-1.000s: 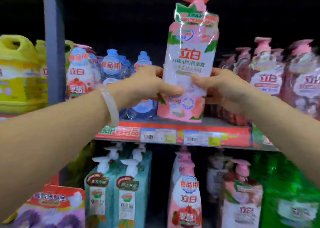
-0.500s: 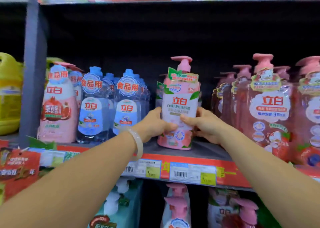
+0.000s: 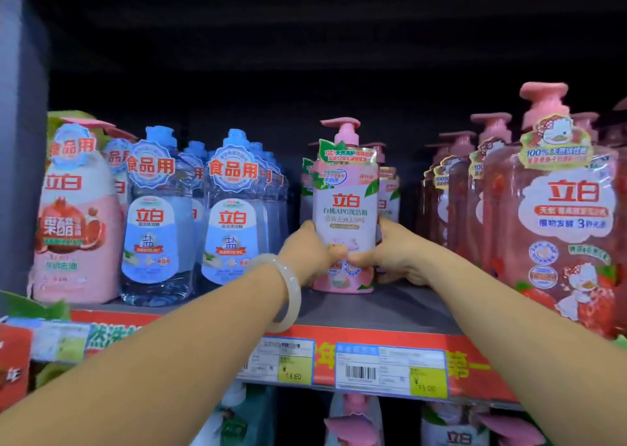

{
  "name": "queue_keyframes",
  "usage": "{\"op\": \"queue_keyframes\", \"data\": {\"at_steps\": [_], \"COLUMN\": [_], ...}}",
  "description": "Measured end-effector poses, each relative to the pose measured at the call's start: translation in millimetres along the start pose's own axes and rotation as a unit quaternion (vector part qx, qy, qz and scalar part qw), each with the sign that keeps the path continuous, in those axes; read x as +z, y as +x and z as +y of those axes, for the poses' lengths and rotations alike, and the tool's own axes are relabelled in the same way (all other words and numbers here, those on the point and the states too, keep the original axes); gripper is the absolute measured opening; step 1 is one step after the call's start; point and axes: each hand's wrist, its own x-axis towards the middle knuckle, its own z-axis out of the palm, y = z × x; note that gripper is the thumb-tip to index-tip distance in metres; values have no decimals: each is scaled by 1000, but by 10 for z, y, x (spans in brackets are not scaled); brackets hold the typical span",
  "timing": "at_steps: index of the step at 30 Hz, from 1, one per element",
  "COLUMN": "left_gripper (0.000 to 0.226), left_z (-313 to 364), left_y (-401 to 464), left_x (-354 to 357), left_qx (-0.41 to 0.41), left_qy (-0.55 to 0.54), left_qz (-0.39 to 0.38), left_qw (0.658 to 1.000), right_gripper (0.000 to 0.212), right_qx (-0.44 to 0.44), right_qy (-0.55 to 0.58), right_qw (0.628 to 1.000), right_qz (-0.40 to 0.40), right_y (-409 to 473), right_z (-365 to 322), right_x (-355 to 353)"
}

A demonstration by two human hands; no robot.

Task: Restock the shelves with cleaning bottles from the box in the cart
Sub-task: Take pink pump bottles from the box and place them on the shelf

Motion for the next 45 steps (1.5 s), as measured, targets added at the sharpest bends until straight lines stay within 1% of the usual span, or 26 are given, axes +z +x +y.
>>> {"op": "queue_keyframes", "data": {"at_steps": [3, 4, 5, 7, 8, 10, 12, 14, 19, 24, 27, 31, 38, 45], "left_gripper": [38, 36, 37, 39, 40, 43, 43, 45, 52, 46, 33, 35, 39, 39], "left_z": [134, 178, 213, 223, 217, 193, 171, 153, 79, 36, 13, -34, -83, -50], "left_y": [71, 101, 134, 224, 263, 335, 397, 435, 492, 534, 545, 545, 585, 572], "left_x": [113, 163, 216, 324, 364, 410, 436, 448, 476, 527, 546, 541, 550, 561], "left_qx": [21, 24, 28, 36, 32, 22, 24, 15, -1, -11, -19, -45, -54, -40], "left_qy": [19, 23, 31, 52, 56, 50, 42, 20, -47, -97, -117, -165, -161, -139], "left_qz": [-38, -46, -53, -58, -56, -58, -67, -68, -51, -46, -42, -44, -39, -30], "left_qw": [999, 998, 998, 996, 996, 997, 997, 997, 998, 994, 992, 984, 985, 989], "right_gripper": [31, 30, 37, 59, 63, 65, 62, 58, 56, 60, 60, 56, 54, 52], "right_qx": [31, 41, 49, 60, 63, 71, 87, 100, 122, 136, 137, 125, 122, 121], "right_qy": [-39, -62, -89, -131, -139, -142, -143, -146, -162, -167, -156, -141, -119, -114], "right_qw": [998, 995, 991, 982, 980, 977, 974, 971, 965, 960, 960, 963, 963, 961], "right_qz": [47, 66, 87, 119, 129, 141, 152, 159, 168, 181, 186, 195, 208, 220], "right_y": [79, 106, 139, 193, 218, 258, 295, 316, 335, 355, 341, 325, 302, 298], "right_z": [77, 104, 126, 161, 187, 230, 267, 294, 330, 357, 369, 411, 434, 438], "right_x": [-73, -99, -119, -153, -164, -176, -184, -191, -216, -241, -260, -269, -236, -223]}}
